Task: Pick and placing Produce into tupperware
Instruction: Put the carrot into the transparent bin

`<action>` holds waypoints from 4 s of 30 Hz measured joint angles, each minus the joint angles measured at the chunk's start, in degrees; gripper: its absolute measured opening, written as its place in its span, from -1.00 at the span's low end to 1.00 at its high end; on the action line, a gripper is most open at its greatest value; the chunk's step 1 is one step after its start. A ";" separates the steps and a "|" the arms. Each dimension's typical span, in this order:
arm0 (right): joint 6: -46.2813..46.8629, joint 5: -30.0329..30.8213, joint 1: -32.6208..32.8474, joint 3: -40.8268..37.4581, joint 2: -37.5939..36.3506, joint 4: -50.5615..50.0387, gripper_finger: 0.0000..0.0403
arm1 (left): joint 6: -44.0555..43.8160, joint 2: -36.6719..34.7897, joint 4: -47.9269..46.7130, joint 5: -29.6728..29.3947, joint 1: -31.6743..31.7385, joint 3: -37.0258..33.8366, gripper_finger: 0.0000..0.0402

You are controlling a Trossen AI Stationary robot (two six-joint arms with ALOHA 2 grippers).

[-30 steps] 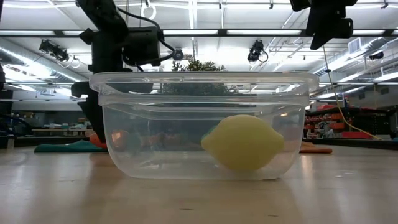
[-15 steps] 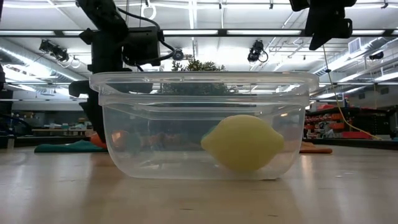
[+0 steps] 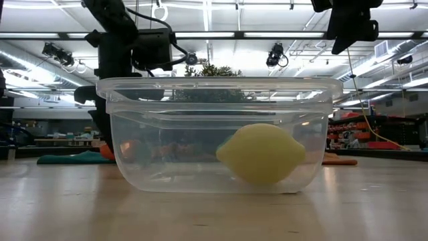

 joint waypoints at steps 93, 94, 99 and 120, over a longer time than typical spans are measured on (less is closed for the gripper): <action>13.62 4.99 28.39 0.02 -4.33 -19.40 -0.27 | -74.65 13.02 17.92 -2.17 -25.80 31.55 -0.31; 13.66 5.17 28.51 0.02 -4.31 -19.36 -0.27 | -73.45 14.10 15.85 -1.67 -25.45 34.15 -0.31; 15.19 5.36 28.52 0.02 -4.31 -19.37 -0.27 | -68.55 19.95 -4.64 -0.15 -23.67 47.97 -0.31; 15.04 6.40 28.52 0.02 -4.28 -19.04 -0.27 | -75.75 31.59 -22.11 3.63 -23.30 56.59 -0.28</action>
